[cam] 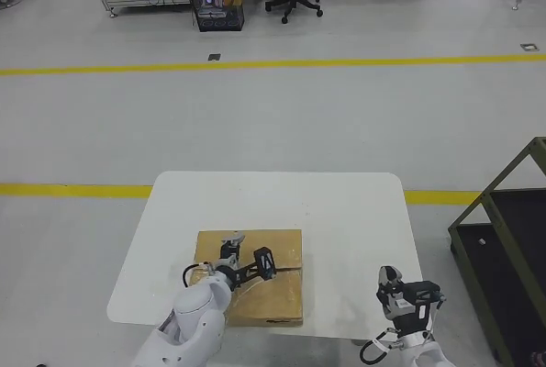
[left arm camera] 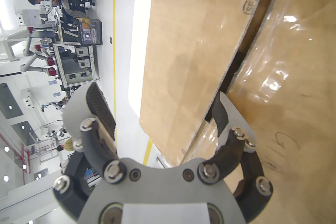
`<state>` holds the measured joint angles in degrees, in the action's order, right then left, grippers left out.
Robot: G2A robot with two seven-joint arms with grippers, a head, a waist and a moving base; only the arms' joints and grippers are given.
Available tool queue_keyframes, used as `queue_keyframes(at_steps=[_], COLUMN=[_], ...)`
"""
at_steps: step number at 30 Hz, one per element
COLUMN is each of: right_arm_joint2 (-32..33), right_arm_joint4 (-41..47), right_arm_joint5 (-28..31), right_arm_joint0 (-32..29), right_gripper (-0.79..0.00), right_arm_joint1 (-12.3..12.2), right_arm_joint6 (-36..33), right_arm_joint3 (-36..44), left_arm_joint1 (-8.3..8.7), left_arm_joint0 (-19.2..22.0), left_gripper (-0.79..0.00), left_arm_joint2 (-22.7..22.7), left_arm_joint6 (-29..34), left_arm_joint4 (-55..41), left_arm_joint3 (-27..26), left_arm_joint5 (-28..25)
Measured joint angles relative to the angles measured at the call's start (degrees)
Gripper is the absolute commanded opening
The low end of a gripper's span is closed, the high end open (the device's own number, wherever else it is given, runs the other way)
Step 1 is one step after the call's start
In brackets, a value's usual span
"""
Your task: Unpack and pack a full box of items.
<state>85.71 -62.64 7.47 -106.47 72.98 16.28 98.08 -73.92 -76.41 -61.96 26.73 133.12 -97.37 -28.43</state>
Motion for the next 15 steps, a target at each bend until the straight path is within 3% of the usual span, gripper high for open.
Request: queue_keyframes(at_steps=[5, 11, 15], right_arm_joint2=[-0.2, -0.3, -0.4], right_arm_joint4=[0.1, 0.2, 0.3], right_arm_joint5=[0.0, -0.4, -0.7], right_arm_joint0=[0.2, 0.2, 0.1], right_gripper=[-0.785, -0.785, -0.785], right_arm_joint1=[0.1, 0.1, 0.2], right_arm_joint6=[-0.1, -0.1, -0.1], right_arm_joint3=[0.1, 0.2, 0.3], left_arm_joint1=[-0.37, -0.64, -0.65], left_arm_joint0=[2.7, 4.6, 5.2], left_gripper=[0.000, 0.000, 0.000], left_arm_joint2=[0.5, 0.8, 0.9], left_arm_joint6=[0.7, 3.4, 4.9], left_arm_joint4=[-1.1, -3.9, -4.1], left_arm_joint3=[2.1, 2.6, 2.0], left_arm_joint5=[-2.4, -9.8, -12.0])
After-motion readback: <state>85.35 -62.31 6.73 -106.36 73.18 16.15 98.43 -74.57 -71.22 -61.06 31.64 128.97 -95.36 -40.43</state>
